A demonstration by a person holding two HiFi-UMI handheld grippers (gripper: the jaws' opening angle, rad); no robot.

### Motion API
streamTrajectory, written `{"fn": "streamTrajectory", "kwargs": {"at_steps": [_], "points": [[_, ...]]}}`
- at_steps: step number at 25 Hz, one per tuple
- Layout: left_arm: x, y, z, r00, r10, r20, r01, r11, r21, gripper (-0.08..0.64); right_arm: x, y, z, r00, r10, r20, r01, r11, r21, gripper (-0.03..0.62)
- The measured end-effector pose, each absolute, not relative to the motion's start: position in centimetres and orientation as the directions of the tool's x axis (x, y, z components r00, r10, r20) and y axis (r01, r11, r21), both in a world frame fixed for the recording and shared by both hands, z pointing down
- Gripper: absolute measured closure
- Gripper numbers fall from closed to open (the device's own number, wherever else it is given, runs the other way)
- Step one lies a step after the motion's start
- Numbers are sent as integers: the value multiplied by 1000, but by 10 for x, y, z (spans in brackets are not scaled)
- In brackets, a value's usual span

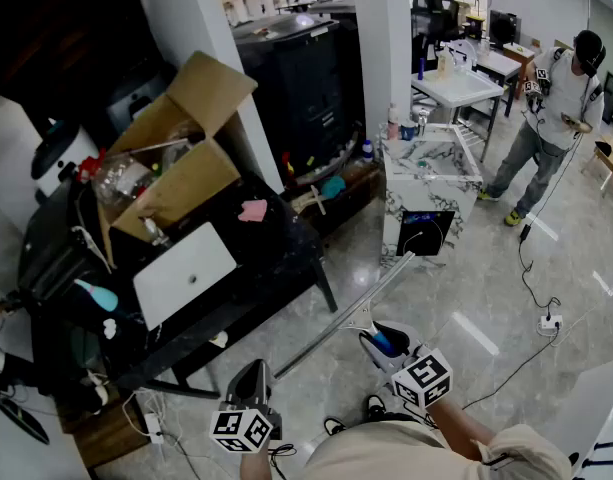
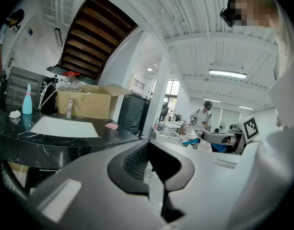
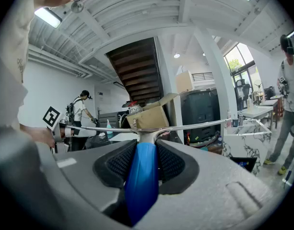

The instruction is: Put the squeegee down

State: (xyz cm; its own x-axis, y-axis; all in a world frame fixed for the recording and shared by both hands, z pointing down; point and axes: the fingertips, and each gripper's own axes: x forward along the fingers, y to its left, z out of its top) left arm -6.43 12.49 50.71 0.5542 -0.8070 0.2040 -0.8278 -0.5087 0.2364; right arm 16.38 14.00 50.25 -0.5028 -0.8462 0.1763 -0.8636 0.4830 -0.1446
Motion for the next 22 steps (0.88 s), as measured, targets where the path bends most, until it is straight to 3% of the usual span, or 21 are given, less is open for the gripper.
{"fn": "streamTrajectory", "kwargs": {"at_steps": [22], "points": [[-128, 131, 508, 413, -889, 196, -898, -361, 253, 543, 125, 103, 496, -561, -807, 184, -828, 552, -102, 463]]}}
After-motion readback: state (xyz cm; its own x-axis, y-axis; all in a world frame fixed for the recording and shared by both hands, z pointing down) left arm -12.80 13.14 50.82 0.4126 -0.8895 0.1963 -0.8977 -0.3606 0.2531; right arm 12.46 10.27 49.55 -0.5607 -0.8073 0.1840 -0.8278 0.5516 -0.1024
